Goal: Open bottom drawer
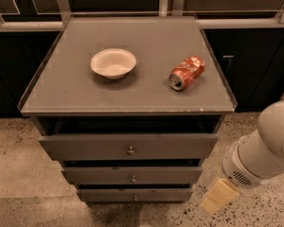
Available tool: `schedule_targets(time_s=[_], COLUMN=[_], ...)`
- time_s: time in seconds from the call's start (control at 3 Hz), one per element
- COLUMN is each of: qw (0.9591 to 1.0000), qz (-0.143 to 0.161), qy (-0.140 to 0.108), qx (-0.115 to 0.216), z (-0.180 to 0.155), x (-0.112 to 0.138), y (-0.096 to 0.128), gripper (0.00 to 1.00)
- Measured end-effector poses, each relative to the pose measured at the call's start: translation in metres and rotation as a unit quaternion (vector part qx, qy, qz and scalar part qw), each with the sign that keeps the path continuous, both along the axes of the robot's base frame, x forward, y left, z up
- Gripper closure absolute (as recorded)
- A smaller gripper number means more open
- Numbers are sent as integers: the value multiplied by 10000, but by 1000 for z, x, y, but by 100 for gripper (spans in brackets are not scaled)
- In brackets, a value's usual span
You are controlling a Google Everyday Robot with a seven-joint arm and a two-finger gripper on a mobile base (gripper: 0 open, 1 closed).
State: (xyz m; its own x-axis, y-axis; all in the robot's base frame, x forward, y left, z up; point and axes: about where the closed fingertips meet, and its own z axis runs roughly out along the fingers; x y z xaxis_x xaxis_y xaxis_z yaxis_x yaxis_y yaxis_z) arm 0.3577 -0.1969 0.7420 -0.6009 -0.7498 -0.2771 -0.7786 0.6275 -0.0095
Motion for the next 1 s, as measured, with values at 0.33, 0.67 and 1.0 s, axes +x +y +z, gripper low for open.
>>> schedule_targets(time_s=[0.33,0.67,1.0], qw=[9996,9957,9920], qz=[79,558,898], qy=[243,618,692], qx=[-107,-401,-562], z=[-34,-115,-187], x=[4,9,10], y=[21,70,106], gripper=[0,0,0])
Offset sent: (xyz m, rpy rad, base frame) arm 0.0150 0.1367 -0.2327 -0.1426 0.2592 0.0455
